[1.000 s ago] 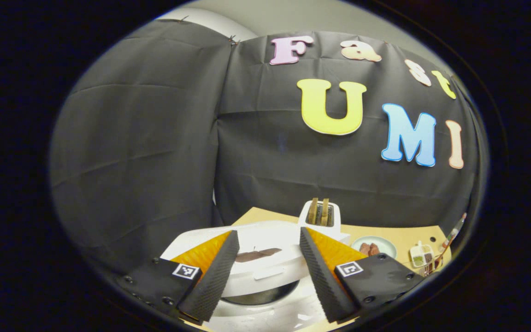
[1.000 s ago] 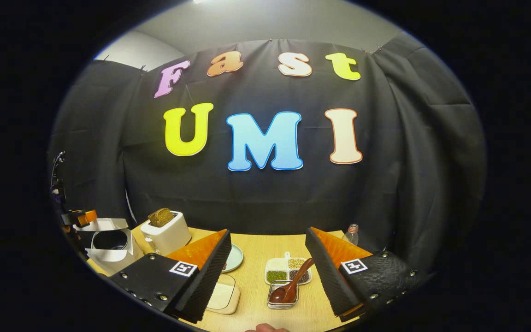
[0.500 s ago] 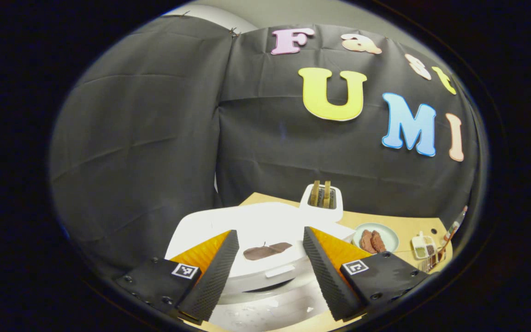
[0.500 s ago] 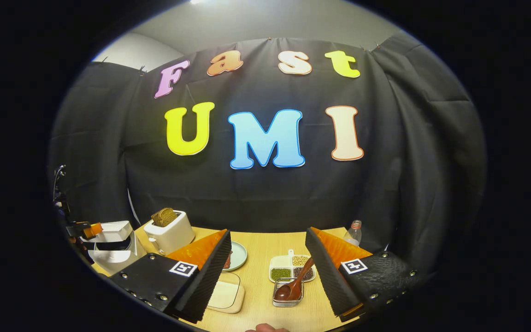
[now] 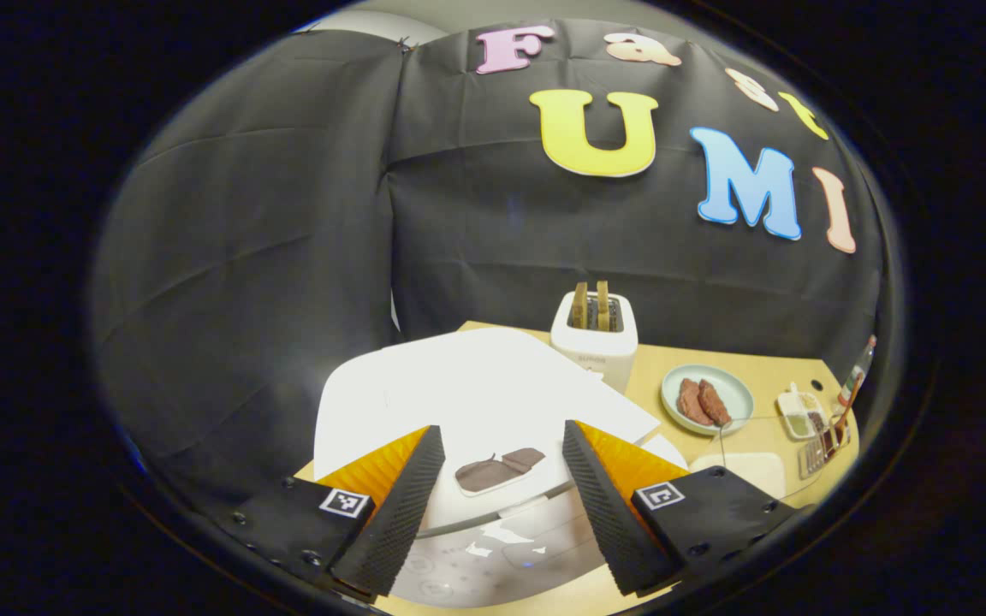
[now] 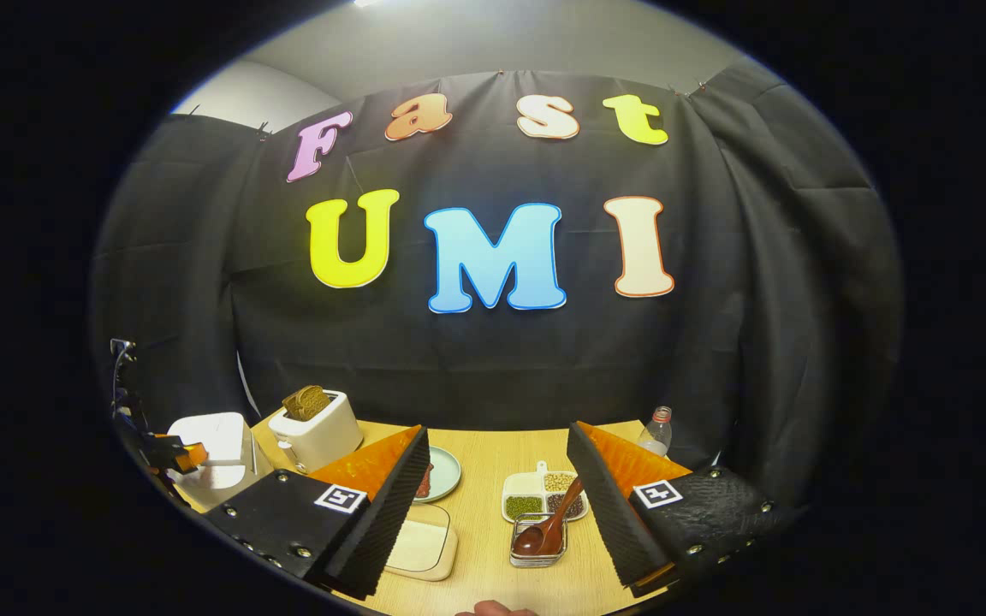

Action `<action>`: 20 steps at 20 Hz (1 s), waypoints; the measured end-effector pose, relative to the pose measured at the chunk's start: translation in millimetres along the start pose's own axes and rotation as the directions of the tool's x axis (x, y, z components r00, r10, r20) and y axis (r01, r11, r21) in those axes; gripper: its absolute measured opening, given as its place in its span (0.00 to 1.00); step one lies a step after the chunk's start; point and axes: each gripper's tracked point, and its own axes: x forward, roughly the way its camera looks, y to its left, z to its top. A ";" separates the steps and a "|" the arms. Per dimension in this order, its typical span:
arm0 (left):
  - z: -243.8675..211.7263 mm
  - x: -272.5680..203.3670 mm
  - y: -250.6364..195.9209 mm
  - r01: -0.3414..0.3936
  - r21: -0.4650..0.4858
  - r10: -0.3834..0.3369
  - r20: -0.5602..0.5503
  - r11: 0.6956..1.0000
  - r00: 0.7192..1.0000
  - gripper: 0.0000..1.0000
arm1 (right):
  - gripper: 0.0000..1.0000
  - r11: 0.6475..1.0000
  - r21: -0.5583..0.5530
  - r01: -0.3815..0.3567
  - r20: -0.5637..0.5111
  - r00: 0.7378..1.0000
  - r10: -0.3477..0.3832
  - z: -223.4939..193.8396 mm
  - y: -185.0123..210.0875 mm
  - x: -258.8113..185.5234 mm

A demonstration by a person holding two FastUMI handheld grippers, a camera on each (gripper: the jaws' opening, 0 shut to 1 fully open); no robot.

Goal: Close the left gripper, press the button to open the rice cooker; take a wooden spoon from the chopstick holder with the right hand, scoop a spoonful of rice and pour it into the rice cooker, then put the wooden spoon back into the chopstick holder.

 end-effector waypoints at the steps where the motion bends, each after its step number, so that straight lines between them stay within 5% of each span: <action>1: -1.8 -0.2 1.1 -0.004 -0.009 0.004 -0.009 1.000 1.000 0.98 | 0.98 1.000 -0.003 0.002 -0.001 1.000 -0.002 -0.9 0.2 -1.0; 10: 12.7 -9.8 1.4 0.048 -0.055 -0.049 -0.007 0.997 0.999 0.98 | 0.98 1.000 -0.001 -0.003 0.015 1.000 0.003 5.0 15.0 -7.8; 15: 84.0 -39.1 9.6 0.071 -0.071 -0.061 0.136 0.995 0.989 0.96 | 0.98 1.000 0.002 0.007 0.049 0.999 -0.007 21.0 23.6 -17.7; 20: 178.7 -95.6 -25.1 0.171 -0.058 -0.147 0.295 0.983 0.944 0.96 | 0.98 0.999 0.030 -0.029 0.146 0.989 0.025 62.2 42.6 -38.2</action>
